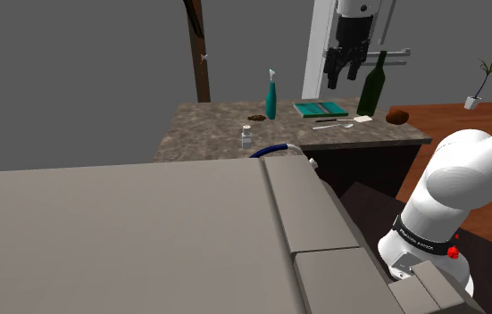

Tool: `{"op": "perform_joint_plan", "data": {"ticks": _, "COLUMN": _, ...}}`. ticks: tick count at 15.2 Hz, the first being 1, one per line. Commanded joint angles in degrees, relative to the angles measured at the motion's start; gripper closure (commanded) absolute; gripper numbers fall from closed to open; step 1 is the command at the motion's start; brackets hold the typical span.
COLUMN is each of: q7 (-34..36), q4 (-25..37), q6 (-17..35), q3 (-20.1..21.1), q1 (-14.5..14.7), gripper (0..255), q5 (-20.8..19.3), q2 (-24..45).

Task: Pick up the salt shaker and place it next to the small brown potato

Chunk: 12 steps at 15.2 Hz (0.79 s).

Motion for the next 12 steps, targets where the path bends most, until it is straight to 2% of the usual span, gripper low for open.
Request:
{"op": "perform_joint_plan", "data": {"ticks": 1, "q7": 0.0, "q4": 0.0, "q6": 0.0, "q3": 0.0, "q1": 0.0, "gripper": 0, "q5": 0.0, "q2": 0.0}}
{"op": "perform_joint_plan", "data": {"ticks": 12, "q7": 2.4, "q4": 6.3, "q6": 15.0, "q3": 0.2, "q1": 0.5, "gripper": 0, "q5": 2.3, "q2": 22.3}}
